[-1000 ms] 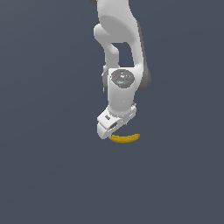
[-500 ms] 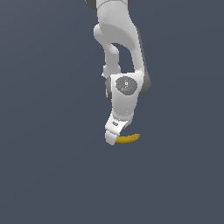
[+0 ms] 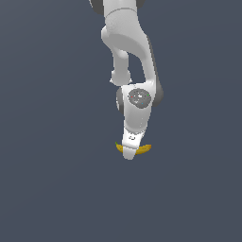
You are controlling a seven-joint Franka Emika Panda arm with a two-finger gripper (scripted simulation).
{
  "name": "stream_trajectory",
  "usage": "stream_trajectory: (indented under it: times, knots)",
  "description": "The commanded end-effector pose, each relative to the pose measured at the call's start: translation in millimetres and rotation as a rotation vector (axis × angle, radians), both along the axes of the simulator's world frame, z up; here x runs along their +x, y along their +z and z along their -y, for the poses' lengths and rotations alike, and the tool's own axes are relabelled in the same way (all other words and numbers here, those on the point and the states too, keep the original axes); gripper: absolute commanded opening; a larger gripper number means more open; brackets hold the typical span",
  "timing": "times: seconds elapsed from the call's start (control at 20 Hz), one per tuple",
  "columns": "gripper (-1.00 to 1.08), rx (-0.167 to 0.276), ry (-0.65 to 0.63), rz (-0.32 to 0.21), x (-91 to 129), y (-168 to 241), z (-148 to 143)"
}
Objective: Pick up the object and move it to a goal position.
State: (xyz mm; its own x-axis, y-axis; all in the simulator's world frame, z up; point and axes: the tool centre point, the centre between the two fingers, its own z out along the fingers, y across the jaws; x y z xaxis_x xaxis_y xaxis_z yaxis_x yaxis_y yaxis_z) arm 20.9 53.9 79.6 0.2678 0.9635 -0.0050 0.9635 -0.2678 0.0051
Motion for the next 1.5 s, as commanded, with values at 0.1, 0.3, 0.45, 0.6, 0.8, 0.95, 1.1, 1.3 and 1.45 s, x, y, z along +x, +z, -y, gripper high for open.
stream_trajectory:
  times: [0.1,0.3,0.45,0.6,0.8,0.95,1.1,1.3,1.45]
  knots:
    - [1.0,0.003,0.084,-0.002,-1,-6,-4]
    - [1.0,0.005,0.128,-0.004,-2,-9,-7]
    - [1.0,0.006,0.145,-0.004,-2,-11,-8]
    - [1.0,0.006,0.143,-0.004,-2,-11,-7]
    - [1.0,0.006,0.143,-0.004,-2,-17,-8]
    - [1.0,0.006,0.145,-0.004,-3,-29,-8]
    - [1.0,0.006,0.147,-0.004,-3,-46,-8]
    - [1.0,0.006,0.148,-0.004,-3,-59,-8]
    - [1.0,0.006,0.148,-0.004,-2,-61,-8]
